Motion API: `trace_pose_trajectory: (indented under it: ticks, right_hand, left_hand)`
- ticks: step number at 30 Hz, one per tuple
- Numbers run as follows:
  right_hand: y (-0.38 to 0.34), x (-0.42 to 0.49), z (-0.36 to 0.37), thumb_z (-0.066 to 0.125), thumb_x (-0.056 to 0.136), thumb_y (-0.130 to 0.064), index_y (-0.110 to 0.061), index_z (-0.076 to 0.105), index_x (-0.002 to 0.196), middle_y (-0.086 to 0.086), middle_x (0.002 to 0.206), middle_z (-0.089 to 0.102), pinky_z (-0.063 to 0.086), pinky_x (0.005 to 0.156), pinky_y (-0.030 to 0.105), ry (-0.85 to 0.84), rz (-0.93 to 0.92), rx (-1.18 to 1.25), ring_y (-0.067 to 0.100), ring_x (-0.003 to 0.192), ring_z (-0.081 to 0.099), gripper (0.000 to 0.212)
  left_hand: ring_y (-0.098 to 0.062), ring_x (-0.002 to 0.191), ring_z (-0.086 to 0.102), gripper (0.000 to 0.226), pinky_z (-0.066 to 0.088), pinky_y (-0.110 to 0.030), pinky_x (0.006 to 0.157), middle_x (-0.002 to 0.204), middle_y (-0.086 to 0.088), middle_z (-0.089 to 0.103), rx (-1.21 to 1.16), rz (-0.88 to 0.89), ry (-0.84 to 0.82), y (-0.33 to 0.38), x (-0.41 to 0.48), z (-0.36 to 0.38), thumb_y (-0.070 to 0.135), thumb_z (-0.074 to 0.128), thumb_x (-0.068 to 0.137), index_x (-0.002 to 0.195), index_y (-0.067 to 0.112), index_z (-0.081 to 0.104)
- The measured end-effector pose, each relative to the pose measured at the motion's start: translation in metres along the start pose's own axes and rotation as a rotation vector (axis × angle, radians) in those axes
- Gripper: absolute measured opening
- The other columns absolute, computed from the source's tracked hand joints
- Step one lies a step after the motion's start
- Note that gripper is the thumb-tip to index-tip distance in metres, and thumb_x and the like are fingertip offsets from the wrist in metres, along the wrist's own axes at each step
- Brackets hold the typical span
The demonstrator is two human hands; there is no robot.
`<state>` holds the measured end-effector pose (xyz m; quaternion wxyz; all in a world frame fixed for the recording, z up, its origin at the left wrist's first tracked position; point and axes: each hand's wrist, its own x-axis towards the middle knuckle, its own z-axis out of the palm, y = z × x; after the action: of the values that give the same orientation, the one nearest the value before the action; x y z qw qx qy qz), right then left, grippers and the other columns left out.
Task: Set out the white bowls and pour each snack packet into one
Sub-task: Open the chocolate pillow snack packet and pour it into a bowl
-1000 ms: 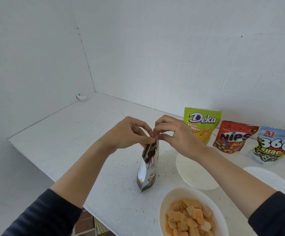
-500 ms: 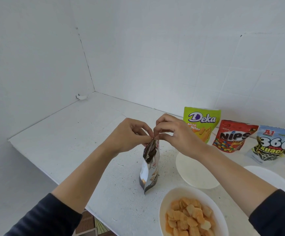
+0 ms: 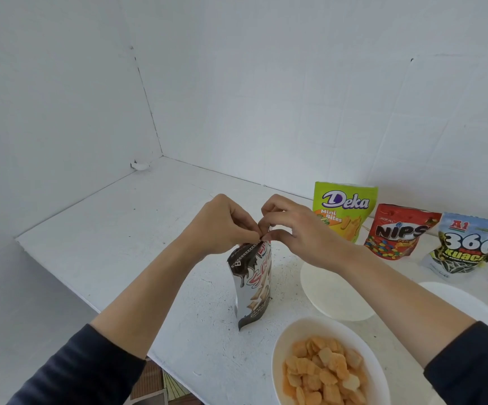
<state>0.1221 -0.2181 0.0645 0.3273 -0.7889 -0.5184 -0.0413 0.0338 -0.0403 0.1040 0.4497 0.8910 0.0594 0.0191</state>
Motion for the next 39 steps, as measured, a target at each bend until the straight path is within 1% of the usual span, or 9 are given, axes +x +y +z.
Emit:
trace_pose_trajectory:
  ticks: [4, 14, 20, 23, 25, 28, 31, 36, 39]
  right_hand:
    - [-0.002, -0.001, 0.001, 0.066, 0.092, 0.000, -0.011, 0.071, 0.095, -0.003, 0.098, 0.050, 0.039, 0.079, 0.011, 0.016, -0.018, -0.020, 0.005, 0.090, 0.051, 0.012]
    - [0.000, -0.009, 0.005, 0.073, 0.088, -0.004, -0.014, 0.075, 0.092, -0.006, 0.092, 0.056, 0.040, 0.073, 0.010, 0.142, -0.013, 0.022, 0.002, 0.082, 0.056, 0.011]
    - [-0.003, -0.006, 0.002, 0.068, 0.091, 0.000, -0.010, 0.072, 0.094, -0.003, 0.095, 0.056, 0.043, 0.077, 0.014, 0.039, -0.005, 0.054, 0.007, 0.089, 0.057, 0.011]
    - [-0.005, -0.004, -0.001, 0.066, 0.092, 0.002, -0.008, 0.069, 0.094, -0.001, 0.098, 0.054, 0.041, 0.078, 0.012, -0.027, -0.012, 0.049, 0.008, 0.090, 0.054, 0.011]
    - [-0.001, -0.005, -0.006, 0.065, 0.092, 0.001, -0.008, 0.066, 0.092, -0.002, 0.098, 0.054, 0.040, 0.078, 0.011, -0.029, 0.019, 0.077, 0.007, 0.090, 0.054, 0.009]
    - [0.005, -0.009, -0.012, 0.065, 0.094, -0.002, -0.010, 0.061, 0.089, -0.005, 0.098, 0.053, 0.051, 0.084, 0.027, 0.029, 0.084, 0.155, 0.014, 0.092, 0.057, 0.010]
    - [-0.001, -0.006, -0.004, 0.066, 0.093, -0.006, -0.015, 0.061, 0.091, -0.010, 0.101, 0.052, 0.053, 0.088, 0.041, 0.046, 0.103, 0.131, 0.015, 0.096, 0.057, 0.011]
    - [-0.010, -0.002, 0.005, 0.060, 0.083, -0.013, -0.020, 0.061, 0.095, -0.011, 0.099, 0.050, 0.046, 0.075, 0.029, 0.056, 0.111, 0.121, 0.011, 0.091, 0.052, 0.014]
    - [-0.008, -0.002, 0.009, 0.064, 0.081, -0.017, -0.026, 0.064, 0.103, -0.014, 0.102, 0.054, 0.035, 0.077, 0.017, -0.002, 0.084, 0.051, 0.008, 0.097, 0.049, 0.024]
  left_hand:
    - [-0.009, 0.056, 0.058, 0.014, 0.044, -0.020, 0.058, 0.064, -0.008, 0.074, -0.010, -0.023, -0.010, -0.001, -0.001, -0.001, 0.005, 0.074, 0.075, 0.072, 0.016, 0.082]
    - [-0.015, 0.077, 0.076, 0.016, 0.056, -0.029, 0.082, 0.080, -0.003, 0.079, 0.008, -0.092, -0.103, -0.006, 0.000, 0.004, 0.028, 0.070, 0.091, 0.091, 0.013, 0.075]
    - [-0.015, 0.076, 0.063, 0.022, 0.052, -0.023, 0.071, 0.096, -0.022, 0.073, 0.053, -0.059, -0.161, -0.003, 0.001, 0.006, 0.017, 0.057, 0.097, 0.094, 0.001, 0.073]
    - [-0.013, 0.066, 0.061, 0.024, 0.050, -0.020, 0.061, 0.077, -0.018, 0.070, 0.089, -0.067, -0.119, -0.004, 0.003, 0.007, 0.015, 0.061, 0.095, 0.079, -0.001, 0.066]
    - [-0.007, 0.054, 0.058, 0.034, 0.042, -0.021, 0.059, 0.053, 0.003, 0.060, 0.106, -0.109, -0.013, -0.010, 0.004, 0.001, 0.016, 0.064, 0.096, 0.064, 0.008, 0.053]
    - [-0.005, 0.064, 0.075, 0.031, 0.046, -0.017, 0.063, 0.052, 0.009, 0.065, 0.005, -0.142, 0.041, -0.014, 0.002, -0.014, 0.010, 0.059, 0.099, 0.068, 0.008, 0.056]
    - [-0.007, 0.064, 0.070, 0.029, 0.044, -0.030, 0.069, 0.066, 0.004, 0.068, 0.092, -0.093, 0.048, -0.008, 0.001, -0.004, 0.021, 0.056, 0.099, 0.074, 0.009, 0.060]
    - [-0.024, 0.070, 0.059, 0.033, 0.046, -0.033, 0.063, 0.081, -0.013, 0.069, 0.183, -0.041, 0.190, -0.012, 0.007, 0.016, 0.033, 0.057, 0.093, 0.068, 0.015, 0.048]
    - [-0.010, 0.062, 0.060, 0.023, 0.047, -0.024, 0.056, 0.079, -0.005, 0.072, 0.162, -0.015, 0.149, -0.014, 0.005, 0.010, 0.029, 0.067, 0.089, 0.077, 0.018, 0.050]
